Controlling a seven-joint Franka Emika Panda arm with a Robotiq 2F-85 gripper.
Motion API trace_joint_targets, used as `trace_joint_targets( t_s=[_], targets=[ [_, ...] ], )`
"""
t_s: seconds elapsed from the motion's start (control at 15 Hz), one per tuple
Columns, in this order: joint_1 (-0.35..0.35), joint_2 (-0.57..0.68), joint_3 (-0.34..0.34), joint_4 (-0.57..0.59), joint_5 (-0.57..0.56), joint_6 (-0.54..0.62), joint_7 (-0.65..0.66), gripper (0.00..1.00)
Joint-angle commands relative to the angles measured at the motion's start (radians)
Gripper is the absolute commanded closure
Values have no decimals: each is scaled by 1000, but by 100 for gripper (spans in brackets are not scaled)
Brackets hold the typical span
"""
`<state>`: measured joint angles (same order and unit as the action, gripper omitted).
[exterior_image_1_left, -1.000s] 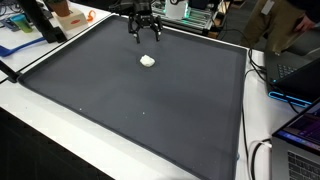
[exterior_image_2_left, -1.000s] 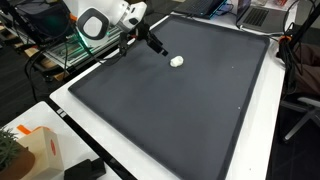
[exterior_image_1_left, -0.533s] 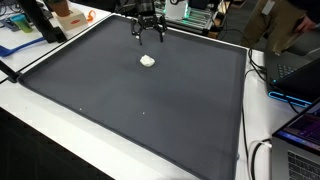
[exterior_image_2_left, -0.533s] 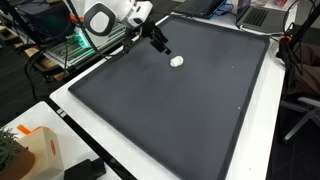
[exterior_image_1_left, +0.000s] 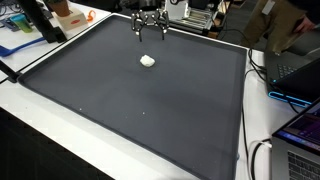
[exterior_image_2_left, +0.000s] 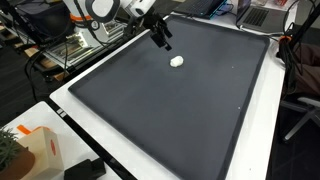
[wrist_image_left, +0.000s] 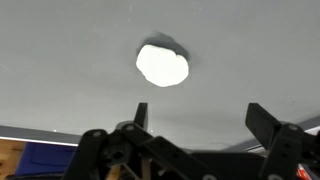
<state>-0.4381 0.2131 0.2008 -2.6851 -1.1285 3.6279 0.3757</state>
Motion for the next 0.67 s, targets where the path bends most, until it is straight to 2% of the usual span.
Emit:
trace_joint_targets(
  t_s=[0.0,0.2,0.27,0.47,0.6],
  targets=[
    [12,-99,35,-40,-8,-96,138,0],
    [16,-128,68,-33,-38,-125,220,0],
    [13,-81,54,-15,-11,-91,162,0],
    [17,-102,66,-16,-19,-100,192,0],
    [41,-132,93,-11,51,-175,288,0]
  ],
)
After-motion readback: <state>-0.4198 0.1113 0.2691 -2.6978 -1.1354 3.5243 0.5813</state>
